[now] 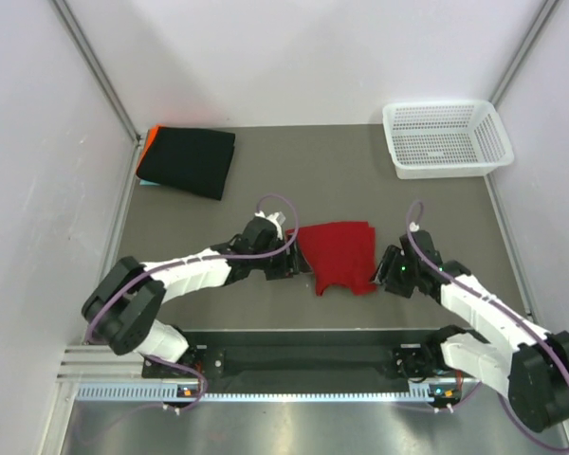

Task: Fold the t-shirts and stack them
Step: Move the tshirt to the center of the board, then flatten the tshirt out

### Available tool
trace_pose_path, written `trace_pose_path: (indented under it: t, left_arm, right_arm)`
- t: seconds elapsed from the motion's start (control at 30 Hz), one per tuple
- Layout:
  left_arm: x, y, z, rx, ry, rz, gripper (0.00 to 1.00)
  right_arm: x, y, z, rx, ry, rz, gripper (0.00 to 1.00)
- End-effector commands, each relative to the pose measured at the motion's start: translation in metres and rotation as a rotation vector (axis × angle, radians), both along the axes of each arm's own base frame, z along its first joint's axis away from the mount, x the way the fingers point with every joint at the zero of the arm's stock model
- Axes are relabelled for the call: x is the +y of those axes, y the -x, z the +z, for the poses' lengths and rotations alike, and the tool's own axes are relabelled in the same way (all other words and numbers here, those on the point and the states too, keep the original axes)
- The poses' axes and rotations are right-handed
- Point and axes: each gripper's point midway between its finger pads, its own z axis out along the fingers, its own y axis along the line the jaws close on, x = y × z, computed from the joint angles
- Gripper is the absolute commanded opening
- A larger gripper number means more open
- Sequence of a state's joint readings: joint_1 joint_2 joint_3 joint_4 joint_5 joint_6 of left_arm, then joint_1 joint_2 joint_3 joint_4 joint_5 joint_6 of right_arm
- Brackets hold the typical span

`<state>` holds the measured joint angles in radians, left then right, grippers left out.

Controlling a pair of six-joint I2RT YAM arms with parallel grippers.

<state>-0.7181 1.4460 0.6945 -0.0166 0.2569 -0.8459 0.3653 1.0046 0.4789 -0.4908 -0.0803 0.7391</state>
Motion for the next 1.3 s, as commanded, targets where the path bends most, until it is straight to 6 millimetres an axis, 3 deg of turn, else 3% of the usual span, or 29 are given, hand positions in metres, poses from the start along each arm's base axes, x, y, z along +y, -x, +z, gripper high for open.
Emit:
trace_pose_path:
  t: [0.0, 0.07, 0.17, 0.23, 0.3, 0.33, 0.37, 0.4, 0.43, 0.47, 0.5, 0.53, 0.57, 0.6, 0.63, 0.7, 0.73, 0.8, 0.83, 0.97, 1.03, 1.1, 1.17, 1.2, 1.23, 1.27]
  left_arm:
    - [-0.033, -0.007, 0.016, -0.067, 0.135, -0.037, 0.71]
    - [-0.041, -0.006, 0.012, -0.066, 0.139, -0.037, 0.71]
    - [-0.049, -0.006, -0.009, -0.021, 0.123, -0.022, 0.70]
    - [-0.053, -0.009, -0.017, 0.006, 0.123, -0.010, 0.60]
    - [-0.057, -0.013, -0.016, 0.000, 0.123, -0.013, 0.42]
    - [-0.062, -0.021, -0.007, -0.022, 0.122, -0.010, 0.24]
    - [-0.063, -0.026, -0.001, -0.037, 0.109, -0.004, 0.15]
    - [-0.049, -0.027, -0.010, -0.024, 0.006, 0.013, 0.06]
    - [-0.057, -0.043, 0.015, -0.073, 0.000, 0.022, 0.00]
    - [-0.054, -0.048, 0.025, -0.088, -0.041, 0.027, 0.00]
    - [-0.037, -0.043, 0.022, -0.063, -0.150, 0.019, 0.00]
    - [-0.040, -0.061, 0.053, -0.136, -0.158, 0.055, 0.00]
    - [-0.034, -0.063, 0.073, -0.166, -0.172, 0.065, 0.00]
    - [-0.028, -0.066, 0.088, -0.194, -0.187, 0.083, 0.00]
    - [-0.019, -0.065, 0.115, -0.224, -0.194, 0.102, 0.00]
    - [-0.014, -0.059, 0.141, -0.248, -0.157, 0.111, 0.00]
    - [-0.013, -0.048, 0.163, -0.265, -0.097, 0.097, 0.00]
    - [-0.012, -0.036, 0.172, -0.252, -0.039, 0.096, 0.00]
    - [-0.013, -0.024, 0.189, -0.263, 0.026, 0.070, 0.00]
    - [-0.006, -0.002, 0.192, -0.239, 0.080, 0.047, 0.00]
    - [0.006, -0.002, 0.178, -0.237, 0.041, 0.081, 0.00]
    - [0.018, -0.004, 0.172, -0.242, 0.016, 0.114, 0.00]
    - [0.039, -0.015, 0.148, -0.206, -0.045, 0.174, 0.00]
    - [0.053, -0.015, 0.125, -0.154, -0.093, 0.193, 0.00]
    - [0.076, -0.032, 0.111, -0.114, -0.113, 0.264, 0.00]
    - [0.086, -0.037, 0.102, -0.084, -0.111, 0.287, 0.00]
  right_arm:
    - [0.014, -0.025, 0.017, -0.149, -0.147, -0.105, 0.54]
    - [0.015, -0.027, 0.013, -0.171, -0.179, -0.139, 0.54]
    - [0.016, -0.023, -0.004, -0.181, -0.217, -0.156, 0.54]
    - [0.018, -0.024, -0.009, -0.169, -0.220, -0.157, 0.51]
    - [0.016, -0.026, -0.011, -0.165, -0.201, -0.157, 0.38]
    - [0.015, -0.026, -0.010, -0.166, -0.191, -0.154, 0.28]
    - [0.015, -0.034, 0.003, -0.197, -0.190, -0.153, 0.12]
    - [0.010, -0.039, 0.010, -0.226, -0.150, -0.147, 0.06]
    - [0.001, -0.034, 0.012, -0.198, -0.100, -0.154, 0.03]
    - [0.000, -0.052, 0.051, -0.290, -0.099, -0.164, 0.00]
    - [-0.009, -0.058, 0.068, -0.334, -0.048, -0.167, 0.00]
    - [-0.015, -0.054, 0.081, -0.330, -0.014, -0.163, 0.00]
    - [-0.015, -0.065, 0.133, -0.439, -0.032, -0.164, 0.00]
    - [-0.021, -0.067, 0.155, -0.483, 0.001, -0.154, 0.00]
    - [-0.025, -0.064, 0.193, -0.525, 0.008, -0.154, 0.00]
    - [-0.032, -0.060, 0.228, -0.577, 0.037, -0.136, 0.00]
    - [-0.033, -0.054, 0.258, -0.621, 0.027, -0.129, 0.00]
    - [-0.032, -0.048, 0.286, -0.673, 0.009, -0.098, 0.00]
    - [-0.031, -0.043, 0.314, -0.734, -0.015, -0.091, 0.00]
    - [-0.027, -0.045, 0.360, -0.831, -0.022, -0.044, 0.00]
    - [-0.018, -0.056, 0.366, -0.846, -0.040, -0.016, 0.00]
    - [0.000, -0.077, 0.342, -0.796, -0.046, 0.049, 0.00]
    - [0.022, -0.104, 0.309, -0.742, -0.077, 0.103, 0.00]
    - [0.038, -0.109, 0.296, -0.716, -0.117, 0.158, 0.00]
    - [0.050, -0.120, 0.283, -0.719, -0.142, 0.181, 0.00]
    - [0.070, -0.131, 0.258, -0.657, -0.162, 0.228, 0.00]
